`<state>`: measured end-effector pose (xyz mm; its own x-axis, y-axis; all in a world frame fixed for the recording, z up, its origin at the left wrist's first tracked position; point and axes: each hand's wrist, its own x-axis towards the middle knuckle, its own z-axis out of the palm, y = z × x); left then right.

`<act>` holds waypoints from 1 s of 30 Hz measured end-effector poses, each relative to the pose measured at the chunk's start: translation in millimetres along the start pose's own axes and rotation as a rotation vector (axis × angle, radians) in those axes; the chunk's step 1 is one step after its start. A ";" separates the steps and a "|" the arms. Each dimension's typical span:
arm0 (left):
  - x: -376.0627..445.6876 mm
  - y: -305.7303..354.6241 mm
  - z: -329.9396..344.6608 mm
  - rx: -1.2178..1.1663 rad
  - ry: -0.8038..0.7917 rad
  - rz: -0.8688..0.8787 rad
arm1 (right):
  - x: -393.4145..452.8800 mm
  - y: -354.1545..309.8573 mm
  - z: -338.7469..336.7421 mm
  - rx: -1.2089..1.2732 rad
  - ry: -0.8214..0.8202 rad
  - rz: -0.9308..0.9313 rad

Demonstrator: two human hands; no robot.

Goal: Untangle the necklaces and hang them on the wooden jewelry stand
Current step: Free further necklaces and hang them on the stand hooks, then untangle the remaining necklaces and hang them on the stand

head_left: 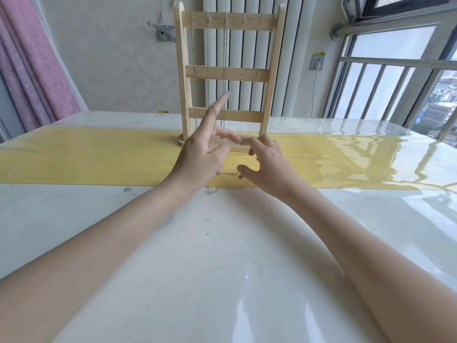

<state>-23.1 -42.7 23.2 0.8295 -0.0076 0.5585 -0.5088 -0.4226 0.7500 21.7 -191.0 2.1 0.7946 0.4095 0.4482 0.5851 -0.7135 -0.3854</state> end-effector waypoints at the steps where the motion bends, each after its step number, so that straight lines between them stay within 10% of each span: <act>1: -0.7 3.1 2.1 -0.038 -0.066 -0.018 | 0.1 -4.3 -0.1 0.139 -0.005 -0.020; 14: 27.4 32.4 -34.0 -0.315 -0.767 -0.467 | 2.9 -24.7 -8.7 0.943 -0.352 -0.081; 30: 89.2 8.0 -47.1 -0.295 -0.320 -0.471 | 90.0 -22.8 -110.1 1.059 0.120 0.250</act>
<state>35.9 -4.1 95.7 0.9842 -0.1709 0.0459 -0.0770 -0.1802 0.9806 62.1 -200.4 140.1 0.9230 0.2221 0.3144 0.2980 0.1048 -0.9488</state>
